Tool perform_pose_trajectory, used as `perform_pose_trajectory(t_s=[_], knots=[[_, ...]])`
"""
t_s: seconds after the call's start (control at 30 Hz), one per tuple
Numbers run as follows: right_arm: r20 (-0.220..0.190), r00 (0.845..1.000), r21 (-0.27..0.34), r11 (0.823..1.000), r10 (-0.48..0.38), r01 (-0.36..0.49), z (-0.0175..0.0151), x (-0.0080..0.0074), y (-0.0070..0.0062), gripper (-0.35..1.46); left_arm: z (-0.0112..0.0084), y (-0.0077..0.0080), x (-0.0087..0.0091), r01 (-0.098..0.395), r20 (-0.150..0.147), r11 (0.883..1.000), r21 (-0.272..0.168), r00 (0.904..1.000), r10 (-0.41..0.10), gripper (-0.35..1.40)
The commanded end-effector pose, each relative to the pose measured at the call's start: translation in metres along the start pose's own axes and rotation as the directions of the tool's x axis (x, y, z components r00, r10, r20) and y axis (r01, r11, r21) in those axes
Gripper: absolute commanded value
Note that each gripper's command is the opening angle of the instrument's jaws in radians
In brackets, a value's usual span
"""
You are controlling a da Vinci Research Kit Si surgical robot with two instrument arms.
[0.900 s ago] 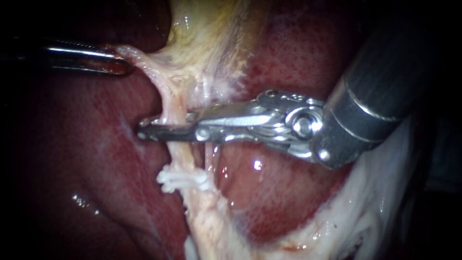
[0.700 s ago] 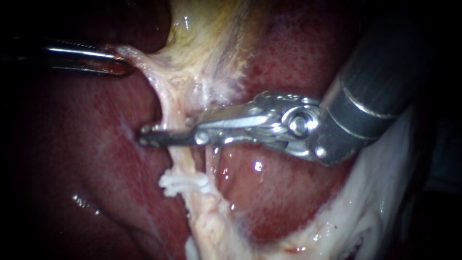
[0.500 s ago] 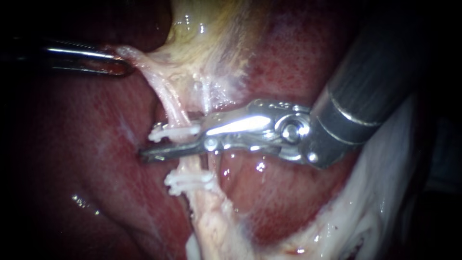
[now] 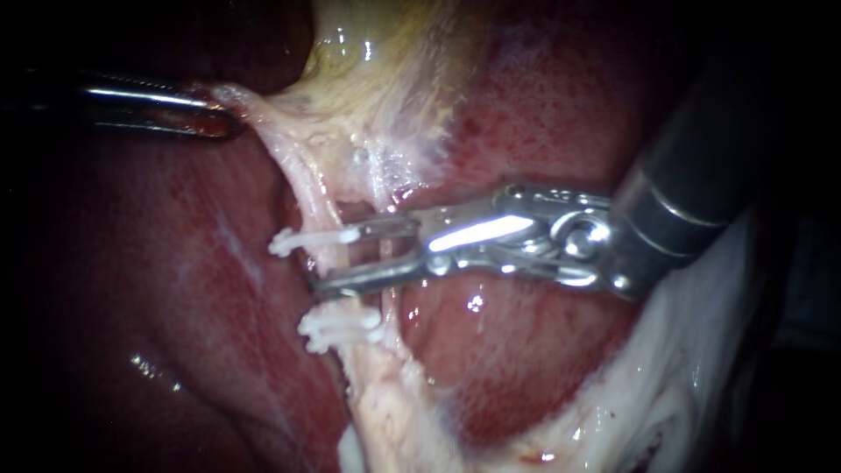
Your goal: Going back third clip left tube
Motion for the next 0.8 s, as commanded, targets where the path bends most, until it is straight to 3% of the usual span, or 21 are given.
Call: perform_pose_trajectory(t_s=[0.03,0.2,0.4,0.47,0.63,0.8], knots=[[-0.001,0.999,-0.007,0.999,-0.038,0.038,-0.0009,0.0001,-0.0004,0.5,0.0,0.0,0.0001,0.0,0.0,1.0,-0.001,1.0,0.0,-0.35],[0.006,0.978,-0.04,0.978,-0.207,0.207,-0.006,-0.0002,-0.0016,0.5,-0.0001,0.0,0.0,-0.001,0.0,1.0,-0.001,1.0,0.001,-0.35],[0.022,0.96,-0.044,0.959,-0.281,0.281,-0.0112,-0.0006,-0.0023,0.5,-0.0002,0.0,0.0,-0.001,0.0,1.0,-0.002,1.0,0.001,-0.35],[0.045,0.955,-0.035,0.955,-0.293,0.295,-0.0122,-0.0007,-0.0026,0.5,-0.0001,0.0,0.0,0.0,0.0,1.0,-0.002,1.0,0.0,-0.35],[0.152,0.937,-0.02,0.947,-0.315,0.322,-0.0138,-0.0013,-0.0033,0.5,0.0,0.0,0.0,-0.001,0.0,1.0,-0.001,1.0,0.001,-0.35],[0.188,0.928,-0.028,0.943,-0.322,0.332,-0.0151,-0.0018,-0.0036,0.5,0.0008,-0.0006,-0.0006,-0.004,-0.001,1.0,0.003,1.0,0.004,-0.35]])
